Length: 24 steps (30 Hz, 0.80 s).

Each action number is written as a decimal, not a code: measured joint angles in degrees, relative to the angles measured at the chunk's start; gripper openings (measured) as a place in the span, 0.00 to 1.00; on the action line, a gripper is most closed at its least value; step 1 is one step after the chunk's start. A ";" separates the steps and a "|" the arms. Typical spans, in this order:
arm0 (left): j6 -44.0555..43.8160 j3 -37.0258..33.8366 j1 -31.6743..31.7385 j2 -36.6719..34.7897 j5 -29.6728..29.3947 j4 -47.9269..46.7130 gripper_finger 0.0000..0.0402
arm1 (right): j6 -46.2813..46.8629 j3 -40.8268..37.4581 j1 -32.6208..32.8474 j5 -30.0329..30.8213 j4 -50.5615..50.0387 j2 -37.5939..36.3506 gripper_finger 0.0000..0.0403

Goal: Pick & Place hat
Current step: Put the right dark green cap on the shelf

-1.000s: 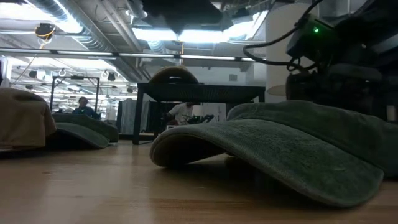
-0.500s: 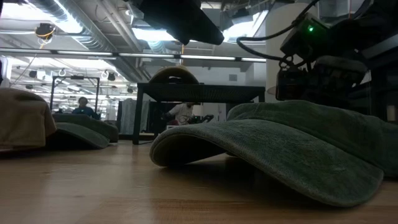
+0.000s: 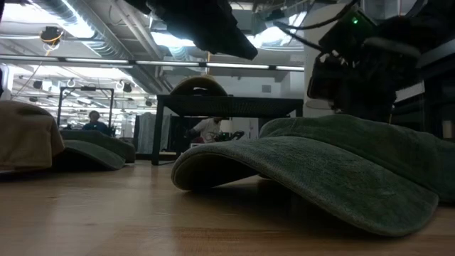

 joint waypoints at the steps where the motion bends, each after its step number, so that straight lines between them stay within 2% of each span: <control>1: -0.02 0.00 0.02 0.00 0.02 -0.05 0.00 | 0.04 0.02 0.17 -1.07 0.67 -0.03 0.38; 6: 0.00 0.00 -0.05 0.00 0.04 -0.11 0.01 | -2.53 0.02 3.36 0.47 -0.23 0.64 0.38; 11: 0.00 0.00 -0.04 0.00 0.07 -0.08 0.00 | -2.83 0.02 7.45 6.33 -0.27 2.45 0.38; 20: 0.00 0.00 0.28 0.00 -1.57 -0.02 0.01 | -8.66 3.39 10.53 14.64 -0.58 3.00 0.38; 24: 0.01 0.00 0.27 -0.01 -1.57 -0.02 0.00 | -8.83 5.46 12.09 19.75 -7.66 4.99 0.38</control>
